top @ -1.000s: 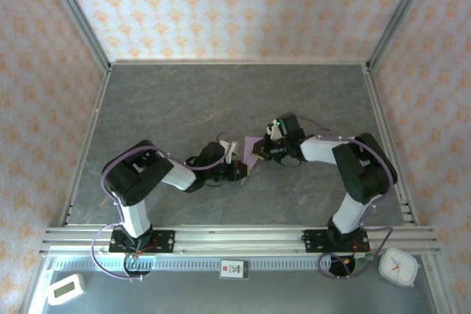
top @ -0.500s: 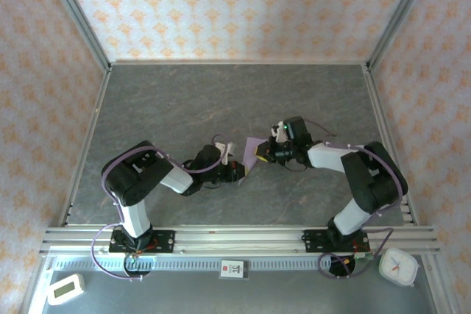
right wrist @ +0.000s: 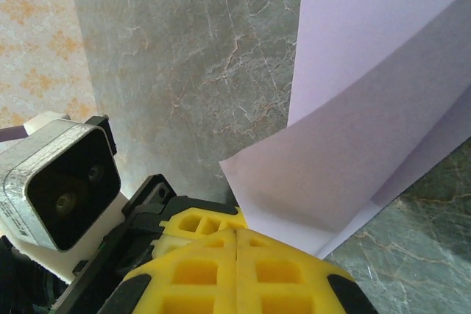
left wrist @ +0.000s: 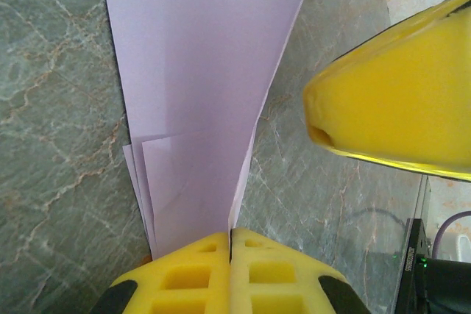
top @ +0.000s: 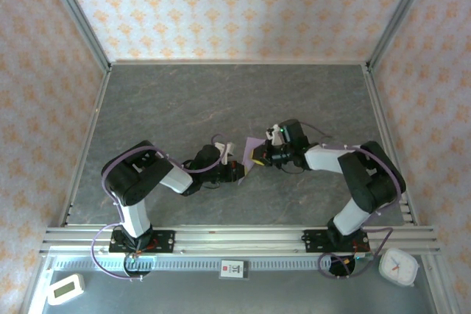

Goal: Fold a paper plane with a square sheet of paper (pick it up from the middle)

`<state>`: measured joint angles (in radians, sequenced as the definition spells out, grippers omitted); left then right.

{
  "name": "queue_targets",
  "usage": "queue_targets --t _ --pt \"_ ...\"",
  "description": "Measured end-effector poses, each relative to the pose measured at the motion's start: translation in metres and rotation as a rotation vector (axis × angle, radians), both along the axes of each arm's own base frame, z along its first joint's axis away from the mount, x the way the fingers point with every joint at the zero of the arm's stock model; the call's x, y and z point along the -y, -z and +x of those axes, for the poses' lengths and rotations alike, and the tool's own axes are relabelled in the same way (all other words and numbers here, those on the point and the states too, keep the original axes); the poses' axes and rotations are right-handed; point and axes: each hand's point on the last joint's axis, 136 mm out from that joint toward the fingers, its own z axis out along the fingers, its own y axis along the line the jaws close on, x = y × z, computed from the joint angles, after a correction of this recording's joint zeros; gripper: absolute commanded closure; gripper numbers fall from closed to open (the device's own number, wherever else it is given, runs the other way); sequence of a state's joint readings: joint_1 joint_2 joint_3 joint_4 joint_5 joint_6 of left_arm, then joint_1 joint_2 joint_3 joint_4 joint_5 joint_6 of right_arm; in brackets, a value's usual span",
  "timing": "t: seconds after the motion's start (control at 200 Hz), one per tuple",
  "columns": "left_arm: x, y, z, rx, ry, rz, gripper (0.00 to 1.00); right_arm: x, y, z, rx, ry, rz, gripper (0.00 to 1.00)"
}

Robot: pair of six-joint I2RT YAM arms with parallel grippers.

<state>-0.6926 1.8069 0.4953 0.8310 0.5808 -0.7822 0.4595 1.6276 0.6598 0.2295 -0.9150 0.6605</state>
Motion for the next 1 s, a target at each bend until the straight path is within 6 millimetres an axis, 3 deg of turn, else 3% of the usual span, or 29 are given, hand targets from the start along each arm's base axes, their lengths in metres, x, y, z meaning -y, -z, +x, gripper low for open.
queue_targets --t 0.43,1.001 --pt "-0.001 0.000 0.000 -0.009 0.004 -0.006 1.00 0.000 0.020 -0.002 -0.030 -0.014 -0.024 1.00" --pt "-0.001 0.000 0.000 -0.007 0.004 -0.007 1.00 -0.006 0.027 0.017 -0.012 -0.029 -0.042 1.00"
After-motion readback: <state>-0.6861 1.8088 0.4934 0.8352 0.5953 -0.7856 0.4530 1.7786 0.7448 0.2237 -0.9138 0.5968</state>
